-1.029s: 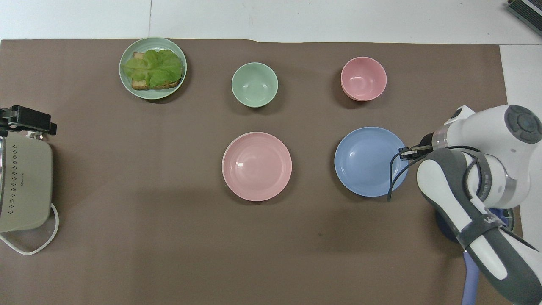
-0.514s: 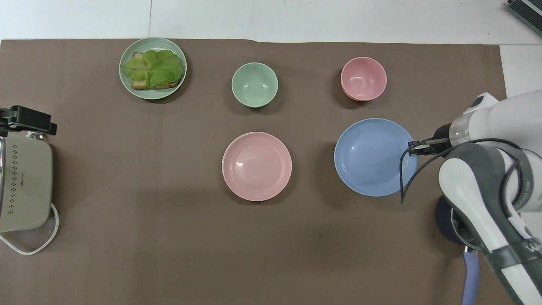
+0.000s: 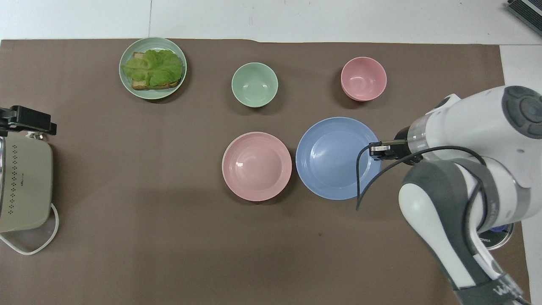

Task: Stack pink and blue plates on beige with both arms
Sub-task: 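Lift and carry the blue plate with the right gripper onto the pink plate, then lower the blue plate onto the stack and open the right gripper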

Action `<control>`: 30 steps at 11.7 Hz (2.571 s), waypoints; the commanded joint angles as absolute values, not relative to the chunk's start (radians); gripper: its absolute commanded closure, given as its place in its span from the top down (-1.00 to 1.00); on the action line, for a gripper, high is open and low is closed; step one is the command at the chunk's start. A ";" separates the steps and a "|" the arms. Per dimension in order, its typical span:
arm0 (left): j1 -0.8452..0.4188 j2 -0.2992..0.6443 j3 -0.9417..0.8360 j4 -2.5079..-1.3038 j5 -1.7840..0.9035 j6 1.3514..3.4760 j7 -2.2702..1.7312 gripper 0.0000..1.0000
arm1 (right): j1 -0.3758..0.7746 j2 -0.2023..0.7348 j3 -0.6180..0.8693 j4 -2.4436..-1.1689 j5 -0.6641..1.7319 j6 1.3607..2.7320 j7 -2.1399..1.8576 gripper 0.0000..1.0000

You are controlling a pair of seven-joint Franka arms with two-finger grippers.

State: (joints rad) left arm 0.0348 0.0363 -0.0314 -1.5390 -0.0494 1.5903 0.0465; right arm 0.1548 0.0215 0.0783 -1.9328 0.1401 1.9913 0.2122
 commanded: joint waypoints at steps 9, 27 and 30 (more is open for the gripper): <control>0.037 0.028 -0.032 -1.545 -0.032 1.577 0.055 1.00 | 0.408 0.187 0.089 -1.944 0.238 2.230 0.411 -1.00; 0.037 0.028 -0.032 -1.545 -0.032 1.577 0.055 1.00 | 0.407 0.281 0.089 -1.959 0.236 2.332 0.350 -0.76; 0.037 0.028 -0.032 -1.545 -0.032 1.577 0.055 1.00 | 0.406 0.290 0.087 -1.944 0.236 2.332 0.348 0.22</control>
